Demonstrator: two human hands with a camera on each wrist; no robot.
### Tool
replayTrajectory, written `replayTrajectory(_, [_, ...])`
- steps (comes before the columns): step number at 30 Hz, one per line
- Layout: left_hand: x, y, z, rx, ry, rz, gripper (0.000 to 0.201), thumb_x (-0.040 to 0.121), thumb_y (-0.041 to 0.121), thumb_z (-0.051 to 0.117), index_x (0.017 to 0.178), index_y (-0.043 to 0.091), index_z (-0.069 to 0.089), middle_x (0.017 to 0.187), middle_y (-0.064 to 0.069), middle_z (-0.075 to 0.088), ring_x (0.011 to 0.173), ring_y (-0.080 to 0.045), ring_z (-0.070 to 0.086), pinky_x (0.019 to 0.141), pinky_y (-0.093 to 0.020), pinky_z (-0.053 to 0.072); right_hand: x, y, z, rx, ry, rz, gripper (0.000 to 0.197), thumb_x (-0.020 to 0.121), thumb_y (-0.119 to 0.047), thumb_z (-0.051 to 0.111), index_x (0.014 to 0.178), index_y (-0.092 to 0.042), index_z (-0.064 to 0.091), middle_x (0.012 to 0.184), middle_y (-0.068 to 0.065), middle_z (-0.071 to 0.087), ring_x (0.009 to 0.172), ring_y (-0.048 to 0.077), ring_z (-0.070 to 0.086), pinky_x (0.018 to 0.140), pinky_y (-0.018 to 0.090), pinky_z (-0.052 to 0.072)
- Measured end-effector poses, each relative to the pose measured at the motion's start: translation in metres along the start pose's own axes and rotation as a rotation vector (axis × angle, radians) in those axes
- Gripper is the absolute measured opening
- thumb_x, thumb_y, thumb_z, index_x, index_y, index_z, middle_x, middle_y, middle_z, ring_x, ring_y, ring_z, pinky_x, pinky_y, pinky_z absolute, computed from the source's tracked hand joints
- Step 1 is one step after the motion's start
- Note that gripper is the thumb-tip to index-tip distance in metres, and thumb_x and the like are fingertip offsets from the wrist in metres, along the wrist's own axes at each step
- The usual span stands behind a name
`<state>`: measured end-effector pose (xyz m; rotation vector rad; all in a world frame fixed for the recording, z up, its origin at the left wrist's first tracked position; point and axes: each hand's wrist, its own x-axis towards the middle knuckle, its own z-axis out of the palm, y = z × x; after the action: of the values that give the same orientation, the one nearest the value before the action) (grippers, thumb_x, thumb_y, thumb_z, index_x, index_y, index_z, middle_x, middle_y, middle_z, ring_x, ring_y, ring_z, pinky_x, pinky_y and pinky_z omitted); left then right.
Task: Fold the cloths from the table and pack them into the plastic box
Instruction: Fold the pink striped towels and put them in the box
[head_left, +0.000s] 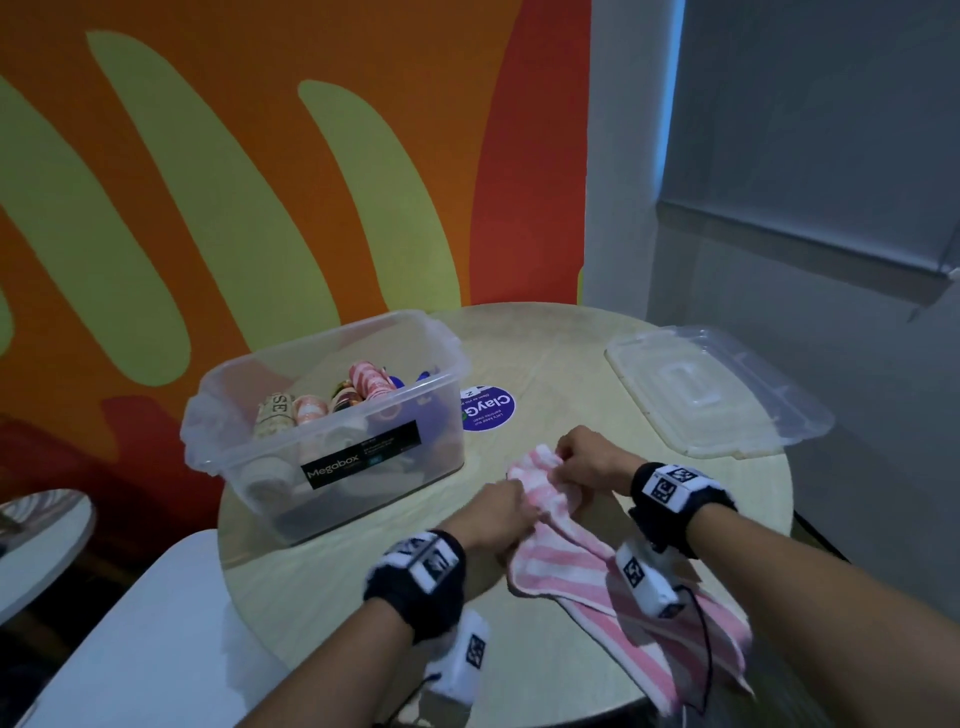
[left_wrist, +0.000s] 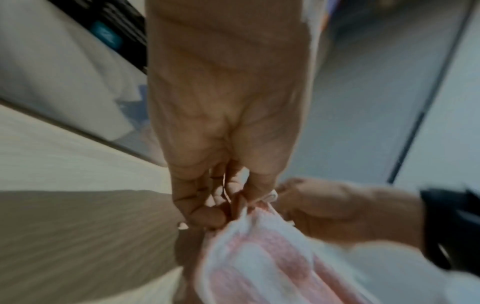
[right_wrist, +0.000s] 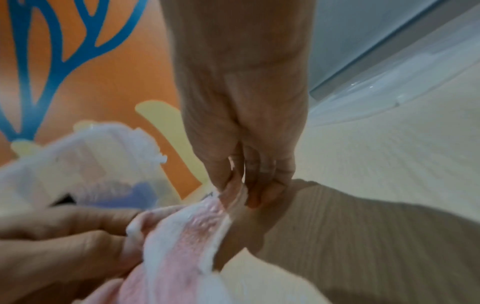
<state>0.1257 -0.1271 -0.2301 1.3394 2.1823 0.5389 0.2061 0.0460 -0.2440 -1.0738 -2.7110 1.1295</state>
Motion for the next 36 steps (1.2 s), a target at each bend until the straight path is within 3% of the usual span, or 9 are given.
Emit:
replayTrajectory(3, [0.005,-0.016,-0.022,-0.441,0.134,-0.070,0.015,0.100,0.012,0.059,0.086,0.009,0.054,0.076,-0.015,0.059,0.059,-0.020,0.053,0.065,-0.037,0.045,-0.011,0.009,-0.020,0.240,0.073,-0.015,0.021,0.082,-0.003,0.076,0.072,-0.009,0.059,0.064,0.009,0.060,0.058,0.019,0.056,0.056,0.031,0.047])
replayTrajectory(9, [0.005,0.014,-0.064,-0.703,0.314,0.045,0.014,0.097,0.002,0.054,0.084,0.006,0.053,0.071,-0.008,0.061,0.054,-0.008,0.057,0.055,-0.021,0.049,-0.028,0.007,-0.073,0.516,0.263,-0.076,0.009,0.083,0.007,0.076,0.087,0.004,0.069,0.074,0.015,0.069,0.066,0.024,0.067,0.061,0.034,0.057])
replayTrajectory(13, [0.008,0.040,-0.076,-0.767,0.330,0.131,0.011,0.097,0.008,0.064,0.103,0.008,0.054,0.088,-0.011,0.065,0.073,-0.015,0.067,0.062,-0.027,0.055,-0.037,0.003,-0.103,0.572,0.261,-0.137,0.008,0.088,-0.004,0.075,0.085,0.003,0.074,0.073,0.013,0.063,0.069,0.024,0.057,0.066,0.037,0.046])
replayTrajectory(17, [0.018,0.065,-0.056,-0.457,0.217,0.253,0.071,0.080,0.039,0.086,0.138,0.031,0.046,0.124,0.003,0.058,0.109,-0.012,0.062,0.090,-0.032,0.056,-0.061,-0.028,-0.114,0.509,0.080,-0.265,0.017,0.092,-0.013,0.075,0.083,0.001,0.073,0.079,0.021,0.068,0.073,0.025,0.060,0.066,0.034,0.046])
replayTrajectory(21, [0.024,0.080,-0.048,-0.379,0.144,0.376,0.044,0.081,0.019,0.082,0.122,0.015,0.066,0.112,0.004,0.066,0.104,-0.011,0.066,0.094,-0.030,0.055,-0.085,-0.052,-0.139,0.484,0.002,-0.355,0.022,0.091,-0.010,0.074,0.096,0.011,0.068,0.091,0.032,0.069,0.082,0.030,0.064,0.079,0.040,0.050])
replayTrajectory(25, [0.018,0.080,-0.077,-0.444,0.139,0.388,0.025,0.085,0.027,0.085,0.093,0.006,0.074,0.096,-0.002,0.076,0.089,-0.011,0.071,0.080,-0.028,0.056,-0.102,-0.052,-0.189,0.467,0.180,-0.334,0.018,0.086,-0.010,0.079,0.091,0.004,0.069,0.088,0.024,0.071,0.079,0.029,0.063,0.072,0.037,0.049])
replayTrajectory(30, [0.001,0.093,-0.137,-0.596,0.251,0.353,0.021,0.092,0.020,0.077,0.092,0.000,0.068,0.075,-0.004,0.071,0.061,-0.013,0.064,0.053,-0.023,0.050,-0.091,-0.040,-0.221,0.432,0.522,-0.223,0.016,0.079,-0.004,0.082,0.081,-0.008,0.067,0.069,0.006,0.065,0.058,0.014,0.054,0.052,0.025,0.038])
replayTrajectory(33, [0.010,0.104,-0.157,-0.661,0.415,0.269,0.023,0.089,0.014,0.079,0.103,0.001,0.066,0.088,-0.013,0.071,0.067,-0.020,0.062,0.058,-0.032,0.050,-0.075,-0.052,-0.205,0.495,0.673,-0.207,0.023,0.080,-0.001,0.078,0.073,-0.013,0.060,0.065,0.003,0.058,0.055,0.011,0.050,0.050,0.023,0.038])
replayTrajectory(36, [0.012,0.121,-0.160,-0.748,0.458,0.230,0.035,0.088,0.011,0.080,0.118,0.008,0.061,0.115,-0.012,0.067,0.085,-0.027,0.071,0.074,-0.048,0.059,-0.073,-0.080,-0.177,0.570,0.647,-0.303,0.026,0.081,-0.004,0.078,0.073,-0.015,0.057,0.070,0.006,0.059,0.057,0.012,0.053,0.053,0.025,0.042])
